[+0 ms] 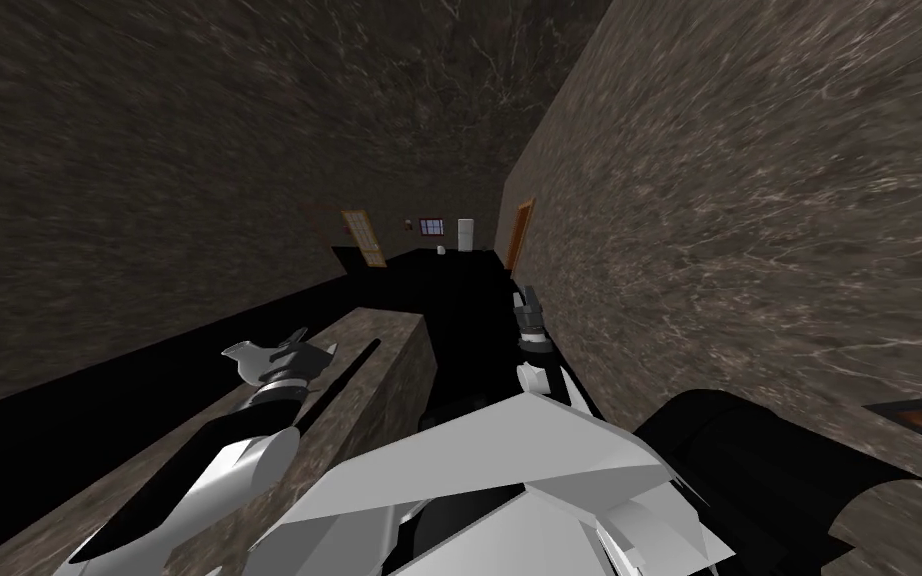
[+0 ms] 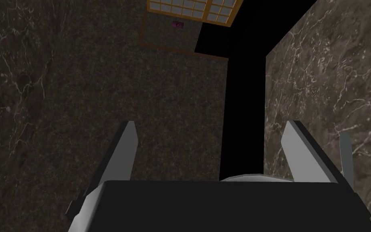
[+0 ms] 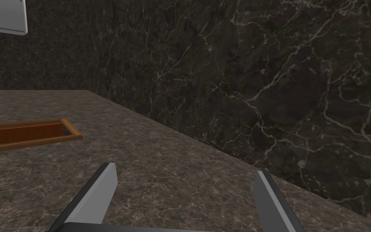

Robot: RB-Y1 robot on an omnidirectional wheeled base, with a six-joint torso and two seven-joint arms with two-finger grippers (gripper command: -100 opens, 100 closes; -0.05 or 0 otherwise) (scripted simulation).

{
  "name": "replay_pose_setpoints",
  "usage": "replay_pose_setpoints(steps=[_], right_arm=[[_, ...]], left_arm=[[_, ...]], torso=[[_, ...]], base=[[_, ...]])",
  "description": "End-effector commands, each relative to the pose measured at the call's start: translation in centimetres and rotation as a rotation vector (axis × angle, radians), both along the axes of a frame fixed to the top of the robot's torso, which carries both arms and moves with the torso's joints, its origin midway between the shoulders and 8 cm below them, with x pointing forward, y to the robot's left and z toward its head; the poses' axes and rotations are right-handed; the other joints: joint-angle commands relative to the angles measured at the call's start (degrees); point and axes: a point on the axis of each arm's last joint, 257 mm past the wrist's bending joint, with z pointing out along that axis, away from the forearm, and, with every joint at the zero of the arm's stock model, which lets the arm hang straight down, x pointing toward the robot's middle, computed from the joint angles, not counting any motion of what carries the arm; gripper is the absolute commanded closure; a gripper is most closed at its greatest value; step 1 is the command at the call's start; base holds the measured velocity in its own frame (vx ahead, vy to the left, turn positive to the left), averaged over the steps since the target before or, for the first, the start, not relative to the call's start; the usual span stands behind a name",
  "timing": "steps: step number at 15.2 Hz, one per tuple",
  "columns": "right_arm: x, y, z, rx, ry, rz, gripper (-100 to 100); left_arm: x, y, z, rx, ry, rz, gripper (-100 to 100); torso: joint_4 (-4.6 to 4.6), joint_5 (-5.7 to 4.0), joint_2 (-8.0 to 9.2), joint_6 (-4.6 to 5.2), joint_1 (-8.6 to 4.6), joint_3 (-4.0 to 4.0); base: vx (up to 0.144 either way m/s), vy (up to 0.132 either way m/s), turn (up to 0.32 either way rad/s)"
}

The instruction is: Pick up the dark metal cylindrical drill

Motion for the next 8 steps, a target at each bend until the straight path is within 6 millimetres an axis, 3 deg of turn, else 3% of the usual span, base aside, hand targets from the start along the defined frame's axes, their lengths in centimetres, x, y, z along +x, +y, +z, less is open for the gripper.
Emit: replay_pose_setpoints(steps=[1, 2, 8], right_arm=[[0.0, 0.0, 0.0, 0.0, 0.0, 0.0, 0], [0.0, 0.0, 0.0, 0.0, 0.0, 0.0, 0], [0.0, 0.0, 0.0, 0.0, 0.0, 0.0, 0]], left_arm=[[-0.3, 0.3, -1.0, -0.024, 0.036, 0.007, -100], [-0.7, 1.2, -1.4, -0.067, 0.05, 0.021, -100], [-1.4, 2.0, -3.7, -0.129, 0.131, 0.041, -100]], torso=[[0.0, 0.0, 0.0, 0.0, 0.0, 0.0], [0.0, 0.0, 0.0, -0.01, -0.01, 0.0], [-0.01, -0.01, -0.02, 0.0, -0.03, -0.01]], base=[[0.0, 0.019, -0.056], [0.001, 0.021, -0.122], [0.002, 0.015, -0.066]])
